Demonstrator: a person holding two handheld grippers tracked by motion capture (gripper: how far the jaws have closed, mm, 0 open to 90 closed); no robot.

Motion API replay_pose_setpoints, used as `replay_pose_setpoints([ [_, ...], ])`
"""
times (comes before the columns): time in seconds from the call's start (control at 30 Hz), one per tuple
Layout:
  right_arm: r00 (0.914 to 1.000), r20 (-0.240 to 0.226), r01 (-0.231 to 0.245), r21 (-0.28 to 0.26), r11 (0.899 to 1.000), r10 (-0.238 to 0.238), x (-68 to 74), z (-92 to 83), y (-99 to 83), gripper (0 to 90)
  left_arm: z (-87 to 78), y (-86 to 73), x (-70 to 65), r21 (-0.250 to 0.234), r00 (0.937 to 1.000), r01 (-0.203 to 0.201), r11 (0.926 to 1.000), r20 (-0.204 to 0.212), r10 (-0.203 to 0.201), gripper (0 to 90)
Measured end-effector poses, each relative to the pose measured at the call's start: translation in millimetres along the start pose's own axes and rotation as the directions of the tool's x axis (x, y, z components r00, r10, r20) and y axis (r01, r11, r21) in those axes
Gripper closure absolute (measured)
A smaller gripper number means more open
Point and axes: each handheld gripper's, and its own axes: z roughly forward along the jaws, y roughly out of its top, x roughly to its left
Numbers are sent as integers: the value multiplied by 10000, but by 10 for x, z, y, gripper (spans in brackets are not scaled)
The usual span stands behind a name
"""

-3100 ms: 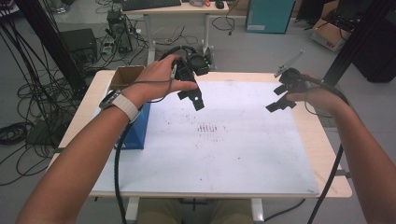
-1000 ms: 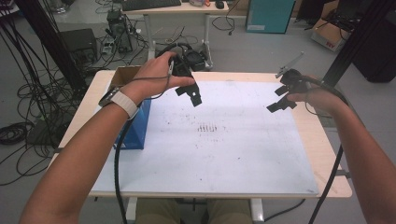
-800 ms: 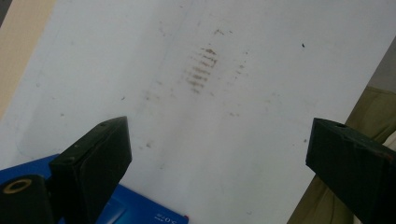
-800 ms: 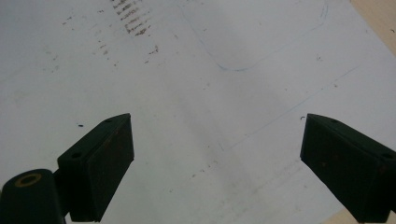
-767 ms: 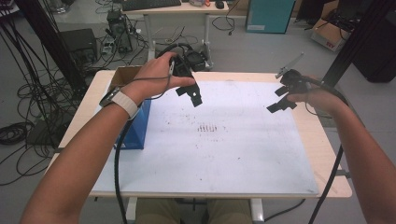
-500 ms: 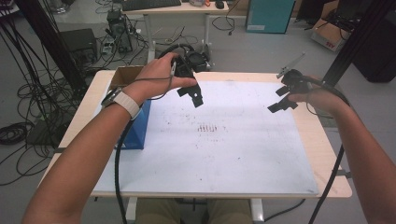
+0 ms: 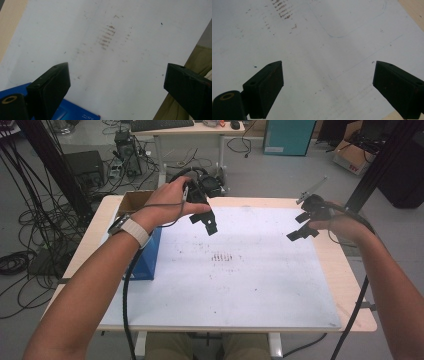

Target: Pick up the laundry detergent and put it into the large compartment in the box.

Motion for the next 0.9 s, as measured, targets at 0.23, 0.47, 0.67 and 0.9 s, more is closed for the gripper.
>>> replay_pose_setpoints([
  [0.23, 10000, -12, -23, 24, 10000, 23, 3, 12, -5, 96, -5, -13, 34, -76, 10000, 88, 9999, -5, -88, 72],
  [0.47, 10000, 4, -98, 12, 10000, 98, -6, -3, -41, 96, 4, 4, 33, -53, 10000, 13, 10000, 45, -13, 72],
  [0.67, 9999, 24, -134, -7, 9999, 134, -8, -16, -45, 96, 7, 3, 29, -22, 10000, 54, 10000, 19, -54, 72],
  [0.9, 9999, 6, -105, 9, 9999, 105, -4, -7, -51, 96, 3, 0, 31, -24, 10000, 49, 10000, 10, -49, 73],
])
